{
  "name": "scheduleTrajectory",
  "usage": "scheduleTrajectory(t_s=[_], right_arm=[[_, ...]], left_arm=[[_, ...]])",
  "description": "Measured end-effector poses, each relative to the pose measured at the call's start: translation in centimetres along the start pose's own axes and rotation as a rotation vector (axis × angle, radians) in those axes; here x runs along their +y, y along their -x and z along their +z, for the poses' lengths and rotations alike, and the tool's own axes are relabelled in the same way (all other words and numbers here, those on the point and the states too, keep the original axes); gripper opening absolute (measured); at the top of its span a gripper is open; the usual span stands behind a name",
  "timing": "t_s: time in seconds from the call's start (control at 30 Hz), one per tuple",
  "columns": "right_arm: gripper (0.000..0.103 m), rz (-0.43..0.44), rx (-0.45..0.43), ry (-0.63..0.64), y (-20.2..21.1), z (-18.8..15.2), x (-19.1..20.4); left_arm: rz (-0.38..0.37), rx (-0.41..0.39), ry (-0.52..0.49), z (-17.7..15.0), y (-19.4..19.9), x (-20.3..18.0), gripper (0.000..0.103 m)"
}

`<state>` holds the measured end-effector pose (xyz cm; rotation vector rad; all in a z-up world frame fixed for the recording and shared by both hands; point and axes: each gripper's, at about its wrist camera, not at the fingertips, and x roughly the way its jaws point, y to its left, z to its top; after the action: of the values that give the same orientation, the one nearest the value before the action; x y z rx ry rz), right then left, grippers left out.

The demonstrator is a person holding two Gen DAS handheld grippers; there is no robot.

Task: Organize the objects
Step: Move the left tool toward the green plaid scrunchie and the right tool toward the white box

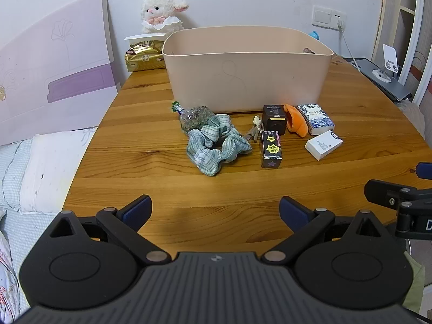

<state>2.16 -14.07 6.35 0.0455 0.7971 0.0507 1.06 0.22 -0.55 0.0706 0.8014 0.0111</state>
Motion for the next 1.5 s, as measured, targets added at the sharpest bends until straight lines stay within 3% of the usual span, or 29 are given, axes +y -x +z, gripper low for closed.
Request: scheduleTrajectory(t_s=[1.0, 1.5], right_arm=[[0.103, 0.01, 0.019, 0.001, -1.5, 0.7, 0.1], [0.103, 0.009, 0.034, 0.021, -4.7, 1.9, 0.2]], left_arm=[[0.0, 0.014, 0.014, 0.4, -1.3, 0.9, 0.101], [-0.009, 0.042, 0.032, 1.6, -4.5, 2.2, 0.101]])
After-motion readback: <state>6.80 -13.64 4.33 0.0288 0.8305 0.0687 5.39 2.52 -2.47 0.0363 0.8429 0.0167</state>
